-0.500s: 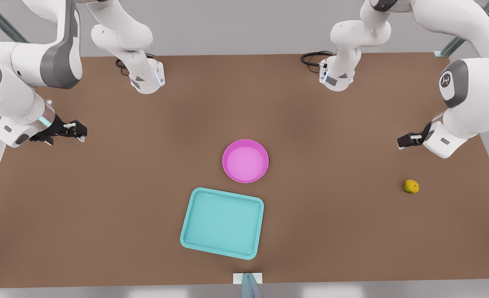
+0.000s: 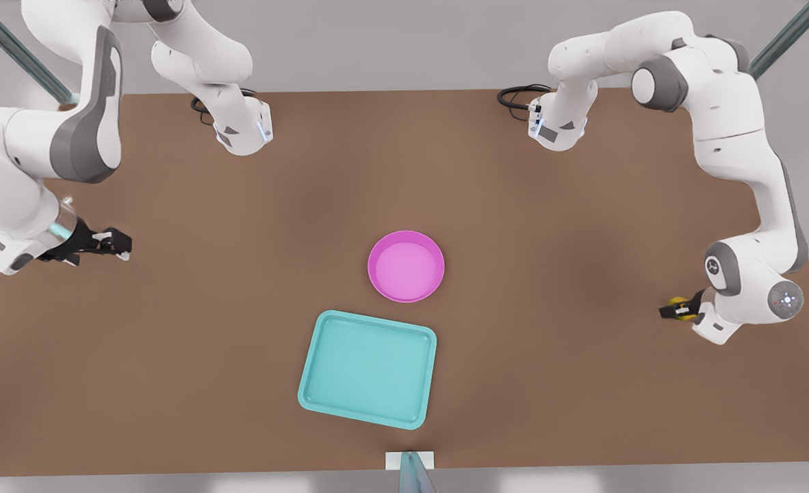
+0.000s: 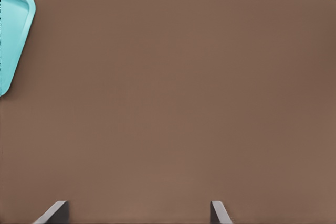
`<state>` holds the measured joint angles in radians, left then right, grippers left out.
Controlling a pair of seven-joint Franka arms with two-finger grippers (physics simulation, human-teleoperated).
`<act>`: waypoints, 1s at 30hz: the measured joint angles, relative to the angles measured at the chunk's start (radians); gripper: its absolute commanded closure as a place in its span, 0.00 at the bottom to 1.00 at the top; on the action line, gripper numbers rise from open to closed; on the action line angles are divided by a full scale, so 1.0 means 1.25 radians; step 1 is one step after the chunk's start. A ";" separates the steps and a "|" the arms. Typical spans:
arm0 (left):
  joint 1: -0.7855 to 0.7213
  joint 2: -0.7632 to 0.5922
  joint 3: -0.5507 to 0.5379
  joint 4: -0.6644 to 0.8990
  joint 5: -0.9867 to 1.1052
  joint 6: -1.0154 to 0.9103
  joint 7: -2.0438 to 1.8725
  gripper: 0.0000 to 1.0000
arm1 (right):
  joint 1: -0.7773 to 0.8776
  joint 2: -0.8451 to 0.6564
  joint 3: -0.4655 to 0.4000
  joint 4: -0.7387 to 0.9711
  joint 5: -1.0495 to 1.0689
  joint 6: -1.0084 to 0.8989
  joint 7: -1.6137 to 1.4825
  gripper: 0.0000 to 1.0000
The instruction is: Place the orange on the plate with the left arm and the plate on the tray with the right arm
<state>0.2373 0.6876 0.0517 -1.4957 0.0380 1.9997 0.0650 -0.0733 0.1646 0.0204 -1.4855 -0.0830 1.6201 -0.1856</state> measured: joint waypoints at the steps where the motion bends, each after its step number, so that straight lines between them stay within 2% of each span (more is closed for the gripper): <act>1: 0.010 0.008 0.003 0.000 0.000 0.018 0.011 0.00 | 0.001 0.004 0.000 0.001 0.007 0.000 -0.001 0.00; 11: 0.036 0.064 0.006 -0.002 -0.001 0.130 0.089 0.00 | 0.009 0.020 0.001 0.000 0.026 0.001 -0.009 0.00; 28: 0.049 0.098 0.011 -0.035 0.000 0.169 0.155 0.00 | 0.004 0.037 0.001 0.001 0.028 0.004 -0.011 0.00; 29: 0.049 0.098 0.011 -0.035 0.001 0.168 0.157 0.06 | 0.004 0.037 0.001 0.001 0.028 0.004 -0.011 0.00; 30: 0.049 0.098 0.011 -0.035 0.000 0.167 0.159 0.06 | 0.003 0.037 0.001 0.001 0.028 0.004 -0.011 0.00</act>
<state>0.2983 0.8098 0.0659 -1.5397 0.0386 2.2084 0.2642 -0.0691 0.2111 0.0215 -1.4839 -0.0483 1.6251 -0.1993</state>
